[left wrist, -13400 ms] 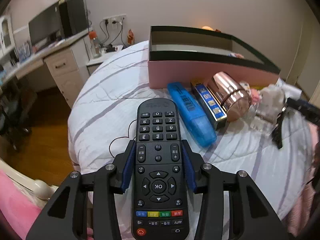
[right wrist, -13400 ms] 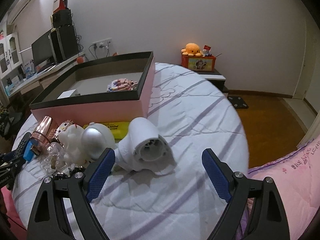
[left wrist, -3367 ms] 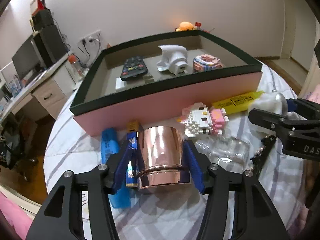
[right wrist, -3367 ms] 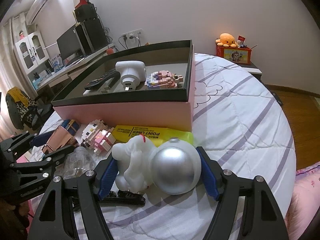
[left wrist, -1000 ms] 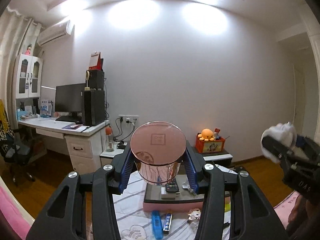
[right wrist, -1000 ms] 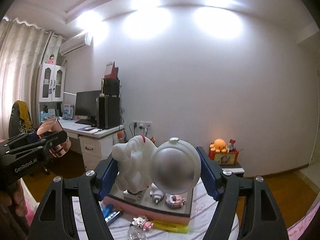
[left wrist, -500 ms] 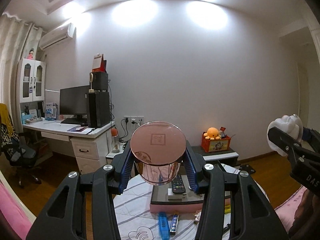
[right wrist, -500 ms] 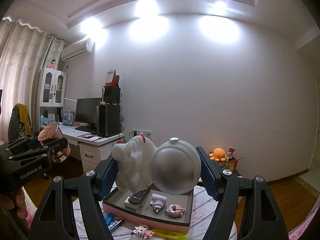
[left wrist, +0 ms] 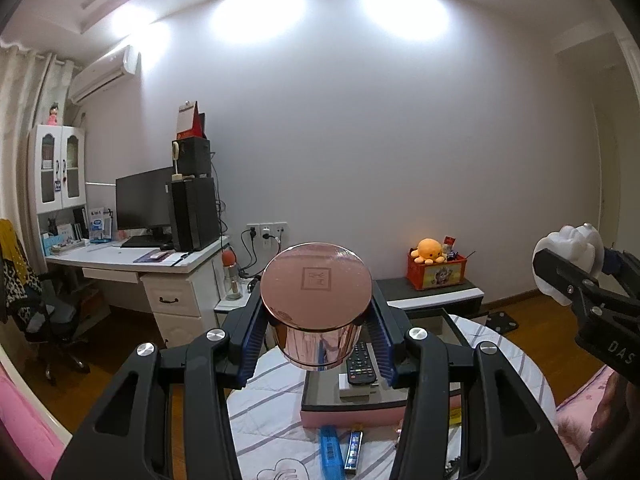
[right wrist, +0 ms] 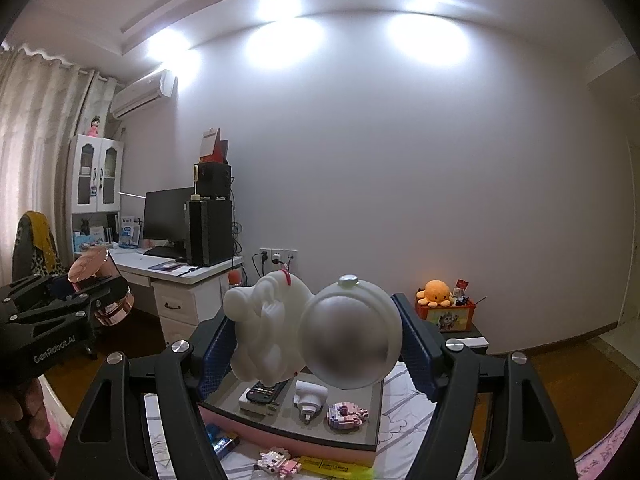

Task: Organize rigid objects
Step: 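Lift the cup with the left tool while the right tool carries the figurine over the box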

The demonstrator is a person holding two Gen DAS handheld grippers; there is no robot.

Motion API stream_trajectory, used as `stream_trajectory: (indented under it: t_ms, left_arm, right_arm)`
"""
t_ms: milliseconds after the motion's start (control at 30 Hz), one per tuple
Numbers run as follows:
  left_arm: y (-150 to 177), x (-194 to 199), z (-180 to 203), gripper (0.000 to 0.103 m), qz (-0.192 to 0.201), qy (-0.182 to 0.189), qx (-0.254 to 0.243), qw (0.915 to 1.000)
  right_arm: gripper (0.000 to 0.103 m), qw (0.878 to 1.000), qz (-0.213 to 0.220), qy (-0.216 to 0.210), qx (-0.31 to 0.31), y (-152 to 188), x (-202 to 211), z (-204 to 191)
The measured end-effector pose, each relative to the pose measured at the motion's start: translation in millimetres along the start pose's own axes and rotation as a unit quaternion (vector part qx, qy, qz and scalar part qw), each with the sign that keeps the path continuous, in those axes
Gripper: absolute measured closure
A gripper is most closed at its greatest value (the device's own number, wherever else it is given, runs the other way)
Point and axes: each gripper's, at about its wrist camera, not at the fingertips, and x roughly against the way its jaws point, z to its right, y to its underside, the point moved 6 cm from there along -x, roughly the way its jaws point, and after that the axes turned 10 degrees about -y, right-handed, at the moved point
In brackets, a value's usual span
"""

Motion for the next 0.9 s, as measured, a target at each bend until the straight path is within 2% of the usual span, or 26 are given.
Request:
stream_trajectory:
  t_ms: [267, 500, 633, 900]
  left_arm:
    - [3, -41, 12, 0.056, -0.02, -0.005, -0.011, 0.9997]
    - [12, -85, 38, 0.056, -0.043, 0.008, -0.033, 0.9985]
    - [26, -113, 54, 0.056, -0.065, 0.019, -0.046, 0.9967]
    - [73, -168, 84, 0.056, -0.137, 0.045, -0.063, 0.9875]
  right_arm:
    - [0.029, 1.0, -0.016, 0.003, -0.008, 7, -32, 15]
    - [0.029, 0.999, -0.045, 0.002, -0.019, 24, -75, 31]
    - [0.029, 0.997, -0.073, -0.003, -0.029, 41, -105, 39]
    - [0.029, 0.986, -0.156, -0.015, -0.052, 97, -159, 54]
